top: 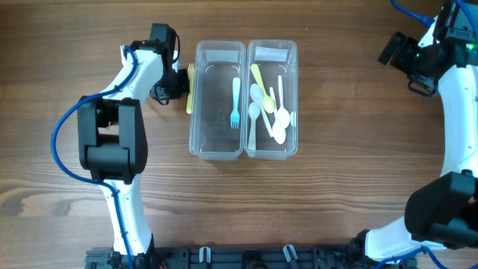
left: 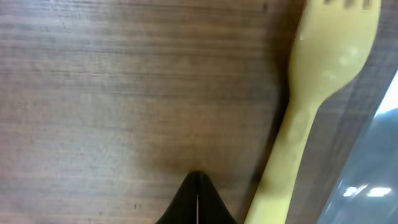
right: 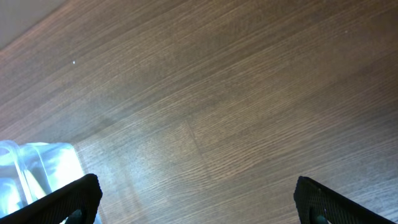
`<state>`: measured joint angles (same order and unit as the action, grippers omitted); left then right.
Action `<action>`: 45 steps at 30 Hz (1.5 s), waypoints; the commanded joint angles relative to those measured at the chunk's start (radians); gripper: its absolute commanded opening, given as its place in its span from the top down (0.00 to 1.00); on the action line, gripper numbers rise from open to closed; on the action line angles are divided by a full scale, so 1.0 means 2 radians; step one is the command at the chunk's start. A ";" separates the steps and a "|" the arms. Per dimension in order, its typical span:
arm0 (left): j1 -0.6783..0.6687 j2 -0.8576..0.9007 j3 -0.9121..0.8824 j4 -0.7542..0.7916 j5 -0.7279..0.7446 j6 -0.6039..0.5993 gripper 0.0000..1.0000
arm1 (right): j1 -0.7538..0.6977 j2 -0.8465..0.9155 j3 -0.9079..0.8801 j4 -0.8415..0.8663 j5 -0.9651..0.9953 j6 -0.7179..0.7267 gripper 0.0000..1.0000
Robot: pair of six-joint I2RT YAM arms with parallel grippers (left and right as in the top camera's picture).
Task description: Pack container
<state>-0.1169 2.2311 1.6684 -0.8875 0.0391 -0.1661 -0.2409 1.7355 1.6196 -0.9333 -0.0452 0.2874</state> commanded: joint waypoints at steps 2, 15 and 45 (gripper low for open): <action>-0.002 -0.003 -0.010 -0.011 -0.009 0.001 0.95 | 0.001 0.005 0.005 -0.001 -0.018 0.002 0.00; -0.047 -0.003 -0.010 0.020 0.046 0.028 0.85 | 0.001 0.005 0.005 0.003 -0.017 0.002 0.00; -0.095 -0.045 -0.009 0.040 0.023 -0.125 0.60 | 0.001 0.005 0.005 0.008 -0.017 0.002 0.00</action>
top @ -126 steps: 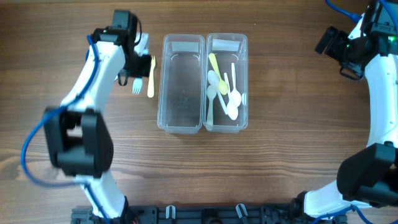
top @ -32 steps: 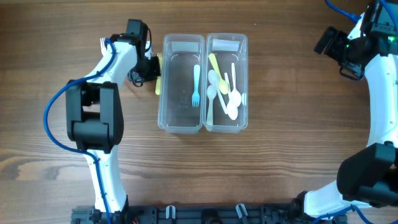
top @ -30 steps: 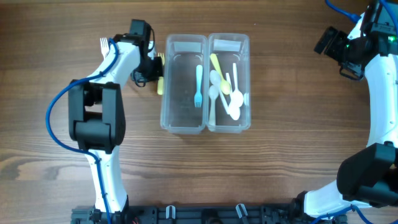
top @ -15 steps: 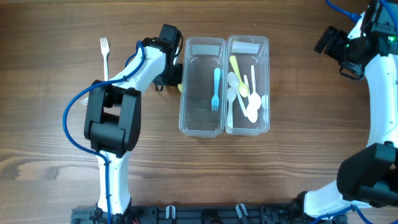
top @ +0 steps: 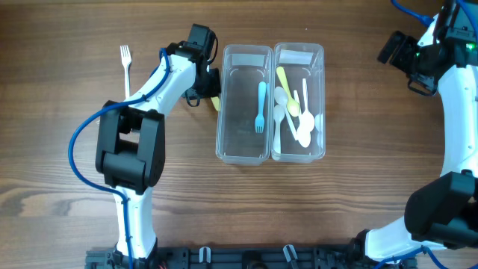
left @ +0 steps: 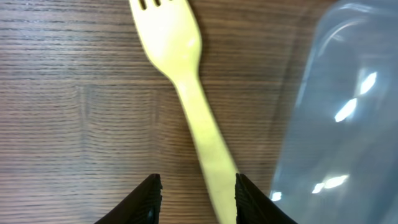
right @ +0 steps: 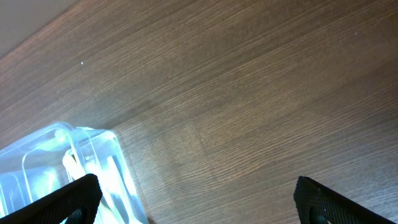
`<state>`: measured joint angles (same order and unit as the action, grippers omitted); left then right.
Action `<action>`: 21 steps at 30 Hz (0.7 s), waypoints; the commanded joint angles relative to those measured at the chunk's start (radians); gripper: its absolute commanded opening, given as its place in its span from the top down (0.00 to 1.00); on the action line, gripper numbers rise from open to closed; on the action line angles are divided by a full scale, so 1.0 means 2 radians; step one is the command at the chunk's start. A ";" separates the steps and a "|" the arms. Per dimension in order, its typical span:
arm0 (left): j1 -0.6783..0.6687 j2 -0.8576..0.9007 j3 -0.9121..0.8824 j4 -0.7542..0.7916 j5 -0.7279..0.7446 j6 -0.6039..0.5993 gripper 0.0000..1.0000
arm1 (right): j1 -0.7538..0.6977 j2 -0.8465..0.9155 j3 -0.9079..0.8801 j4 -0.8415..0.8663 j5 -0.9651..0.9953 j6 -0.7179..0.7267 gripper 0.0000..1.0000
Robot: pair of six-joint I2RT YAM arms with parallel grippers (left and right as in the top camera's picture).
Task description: Pack container
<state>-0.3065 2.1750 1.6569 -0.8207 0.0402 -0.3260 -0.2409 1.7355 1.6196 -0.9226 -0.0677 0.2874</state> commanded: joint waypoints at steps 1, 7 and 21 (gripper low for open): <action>0.000 -0.017 -0.004 0.009 0.023 -0.052 0.58 | 0.001 0.005 0.004 0.003 -0.006 0.002 0.00; 0.000 -0.017 -0.004 0.026 0.019 -0.066 0.52 | 0.001 0.005 0.004 0.001 -0.006 0.002 0.00; 0.002 0.013 -0.004 0.031 -0.016 -0.077 0.44 | 0.001 0.005 0.004 -0.003 -0.006 0.002 0.00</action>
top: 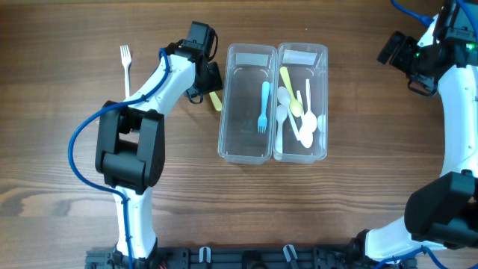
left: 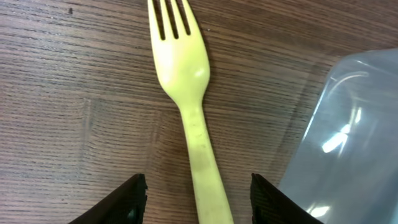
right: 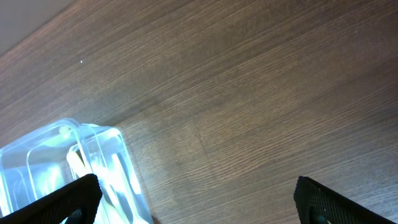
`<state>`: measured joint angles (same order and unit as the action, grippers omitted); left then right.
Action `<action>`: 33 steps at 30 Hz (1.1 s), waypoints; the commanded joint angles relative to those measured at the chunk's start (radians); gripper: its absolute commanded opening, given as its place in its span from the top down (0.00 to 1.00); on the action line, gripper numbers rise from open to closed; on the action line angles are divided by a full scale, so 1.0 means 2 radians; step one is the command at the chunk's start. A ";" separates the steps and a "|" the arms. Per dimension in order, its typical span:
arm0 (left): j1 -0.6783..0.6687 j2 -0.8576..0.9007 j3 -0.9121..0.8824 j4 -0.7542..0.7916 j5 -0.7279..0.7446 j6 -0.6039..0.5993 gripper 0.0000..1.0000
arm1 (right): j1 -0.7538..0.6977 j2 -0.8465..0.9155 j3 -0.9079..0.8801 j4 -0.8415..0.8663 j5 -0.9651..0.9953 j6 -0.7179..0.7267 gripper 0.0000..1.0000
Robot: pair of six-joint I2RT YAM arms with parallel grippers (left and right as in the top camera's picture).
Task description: Pack container
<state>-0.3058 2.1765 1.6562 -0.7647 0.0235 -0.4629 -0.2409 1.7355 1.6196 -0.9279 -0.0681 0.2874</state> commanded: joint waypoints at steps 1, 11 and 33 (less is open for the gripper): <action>0.002 0.013 -0.003 0.004 -0.008 -0.008 0.44 | 0.001 0.005 0.005 0.000 -0.006 0.002 0.00; 0.006 0.019 -0.003 0.004 -0.026 -0.006 0.44 | 0.001 0.005 0.005 -0.001 -0.014 0.002 0.00; 0.042 0.055 -0.003 -0.102 -0.031 0.020 0.91 | 0.001 0.005 0.004 -0.004 -0.019 0.002 0.00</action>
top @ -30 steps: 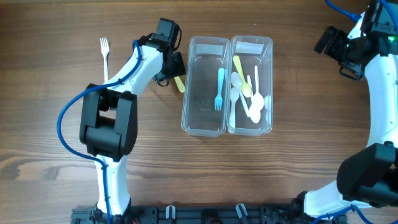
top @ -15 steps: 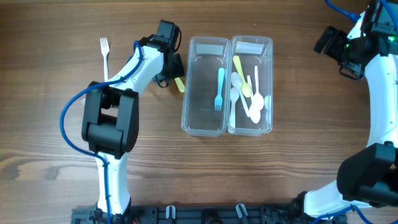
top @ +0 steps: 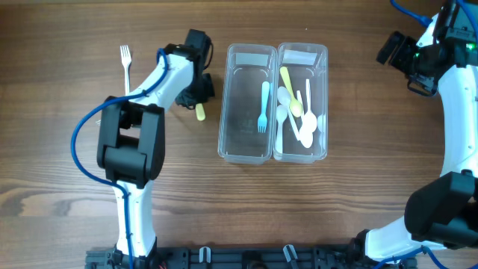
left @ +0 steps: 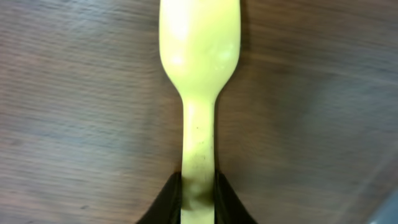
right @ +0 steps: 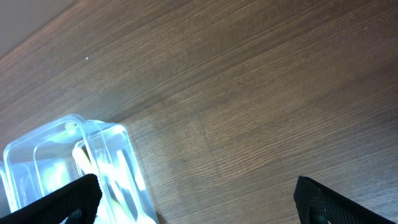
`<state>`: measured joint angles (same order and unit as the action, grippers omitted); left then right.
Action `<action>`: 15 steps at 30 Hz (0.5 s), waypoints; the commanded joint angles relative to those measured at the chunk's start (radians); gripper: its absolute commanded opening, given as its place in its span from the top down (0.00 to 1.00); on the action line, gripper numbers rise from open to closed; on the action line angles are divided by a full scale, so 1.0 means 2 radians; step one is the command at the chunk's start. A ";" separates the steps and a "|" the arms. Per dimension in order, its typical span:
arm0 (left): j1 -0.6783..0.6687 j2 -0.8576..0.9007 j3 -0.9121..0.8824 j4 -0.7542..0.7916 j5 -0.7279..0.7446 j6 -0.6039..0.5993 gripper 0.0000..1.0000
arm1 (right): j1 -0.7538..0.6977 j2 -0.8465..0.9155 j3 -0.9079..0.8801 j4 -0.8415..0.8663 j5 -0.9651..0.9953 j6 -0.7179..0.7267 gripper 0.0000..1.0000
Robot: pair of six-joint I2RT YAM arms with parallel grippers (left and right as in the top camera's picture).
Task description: Pack container
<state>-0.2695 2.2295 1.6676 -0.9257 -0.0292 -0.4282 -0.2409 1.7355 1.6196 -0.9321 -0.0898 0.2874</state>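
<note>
A yellow fork [left: 199,68] fills the left wrist view, tines out of frame at the top. My left gripper [left: 199,190] is shut on its handle. From overhead the left gripper [top: 196,90] sits just left of the containers, and the yellow handle end [top: 199,113] sticks out below it. The left clear container [top: 228,142] holds a blue fork [top: 263,104]. The right clear container [top: 323,142] holds several white spoons and a yellow one [top: 291,88]. My right gripper [right: 202,199] hangs open far off at the back right [top: 403,54], nothing between its fingers.
A white fork [top: 125,63] lies on the wooden table left of the left arm. The right container's corner [right: 68,155] shows at the lower left of the right wrist view. Bare wood surrounds the containers.
My left gripper stood open astride the yellow fork's handle beside the container; now it is shut on the handle and sits a little farther left. The right arm has not moved.
At first my left gripper was shut beside the yellow fork, which lay against the left container's wall. Then the gripper was open over the handle and both containers stood farther right. Then the jaws were wider around the fork, and now they grip it.
</note>
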 commanded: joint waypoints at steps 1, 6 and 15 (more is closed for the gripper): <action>0.029 0.029 -0.009 -0.027 -0.005 0.003 0.91 | 0.001 0.005 0.005 -0.002 -0.008 0.002 0.00; 0.045 0.028 -0.009 -0.036 0.010 0.078 0.96 | 0.001 0.005 0.005 -0.002 -0.008 0.002 0.00; 0.043 -0.021 -0.009 -0.035 0.010 0.095 0.96 | 0.001 0.005 0.004 -0.002 -0.008 0.002 0.00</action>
<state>-0.1894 2.2250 1.6711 -0.9909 0.0128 -0.2779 -0.2409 1.7355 1.6196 -0.9356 -0.0902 0.2874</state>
